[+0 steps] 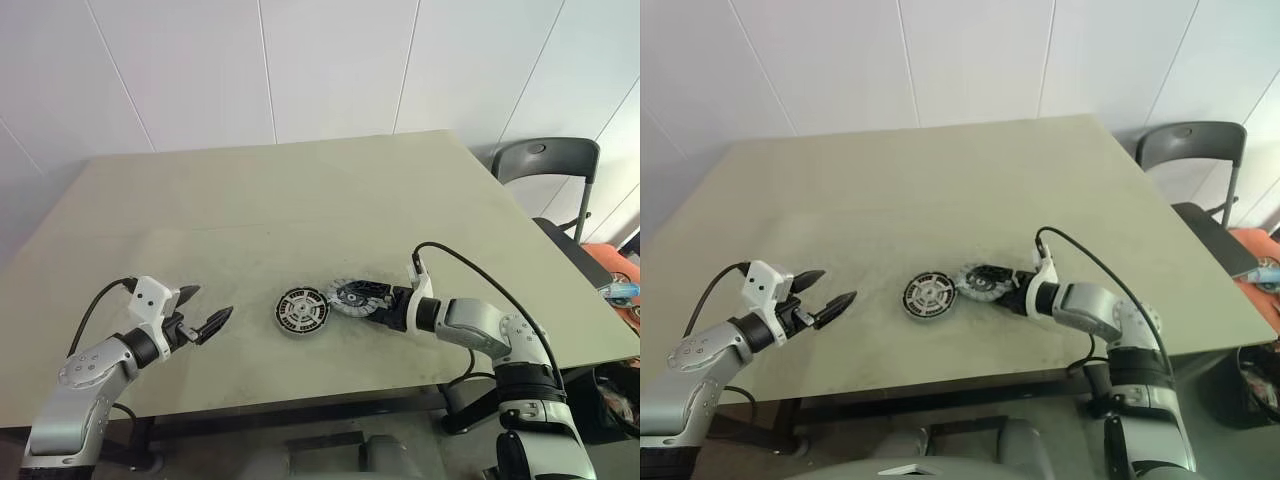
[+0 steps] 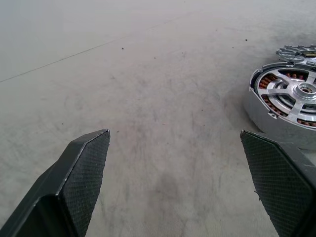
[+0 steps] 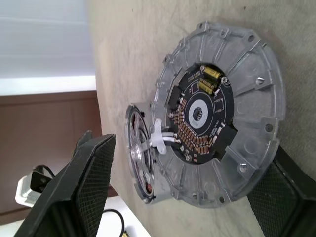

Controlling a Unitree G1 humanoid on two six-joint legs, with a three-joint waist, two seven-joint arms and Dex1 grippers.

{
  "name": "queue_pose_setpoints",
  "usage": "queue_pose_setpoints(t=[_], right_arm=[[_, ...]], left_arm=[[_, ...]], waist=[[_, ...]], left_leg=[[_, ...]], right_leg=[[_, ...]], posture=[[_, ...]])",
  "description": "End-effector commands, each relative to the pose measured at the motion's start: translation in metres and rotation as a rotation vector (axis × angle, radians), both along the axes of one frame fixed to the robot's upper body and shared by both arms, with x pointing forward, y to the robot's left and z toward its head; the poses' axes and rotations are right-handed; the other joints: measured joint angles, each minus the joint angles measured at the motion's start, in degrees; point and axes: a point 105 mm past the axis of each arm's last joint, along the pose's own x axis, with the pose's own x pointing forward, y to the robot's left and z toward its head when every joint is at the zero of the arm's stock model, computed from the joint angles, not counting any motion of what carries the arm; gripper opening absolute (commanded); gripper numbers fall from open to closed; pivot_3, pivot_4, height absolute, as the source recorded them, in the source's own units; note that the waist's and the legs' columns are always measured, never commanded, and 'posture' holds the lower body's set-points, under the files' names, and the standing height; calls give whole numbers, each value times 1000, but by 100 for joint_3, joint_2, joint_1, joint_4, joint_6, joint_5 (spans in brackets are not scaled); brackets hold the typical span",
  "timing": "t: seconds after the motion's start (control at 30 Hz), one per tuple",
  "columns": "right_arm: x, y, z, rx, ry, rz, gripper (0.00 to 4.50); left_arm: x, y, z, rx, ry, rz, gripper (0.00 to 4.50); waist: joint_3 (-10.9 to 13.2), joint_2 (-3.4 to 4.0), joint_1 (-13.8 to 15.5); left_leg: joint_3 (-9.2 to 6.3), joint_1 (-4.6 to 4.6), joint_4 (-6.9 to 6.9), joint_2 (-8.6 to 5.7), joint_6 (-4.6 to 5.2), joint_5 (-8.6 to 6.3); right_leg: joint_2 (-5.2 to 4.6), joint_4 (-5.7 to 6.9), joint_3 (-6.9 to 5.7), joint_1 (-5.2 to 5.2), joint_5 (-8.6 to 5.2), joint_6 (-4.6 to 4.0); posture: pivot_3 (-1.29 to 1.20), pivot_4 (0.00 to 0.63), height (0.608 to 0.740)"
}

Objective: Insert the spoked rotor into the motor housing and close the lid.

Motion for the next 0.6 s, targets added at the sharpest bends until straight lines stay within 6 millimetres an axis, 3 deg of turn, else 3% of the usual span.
queue_pose_setpoints(t=[0.03,0.27,0.3,0.37,0.6], right_arm=[[8,-8,3,-11,-16,-69,3929],[11,-11,2,-14,-16,-101,3929],[11,-11,2,-14,-17,-99,3759],[10,-11,2,-13,-19,-96,3320],[8,-4,13,-23,-93,-35,867]], left_arm=[[4,1,11,14,-51,-2,4500],[4,1,11,16,-52,-3,4500],[4,1,11,16,-52,-3,4500],[4,2,11,16,-53,-3,4500],[4,2,11,16,-52,-2,4500]], waist=[[0,0,-7],[1,2,-3],[1,2,-2],[1,3,1],[5,8,-13]], left_leg=[[0,0,0,0,0,0],[0,0,1,1,0,0],[0,0,1,1,0,0],[0,0,1,1,0,0],[0,-12,-11,1,0,0]], right_leg=[[0,0,0,0,0,0],[0,0,0,0,0,0],[0,0,0,0,-1,-1],[0,-1,0,0,-1,-1],[0,-8,0,-16,0,0]], posture=[[0,0,740],[0,0,740],[0,0,740],[0,0,740],[0,0,740]])
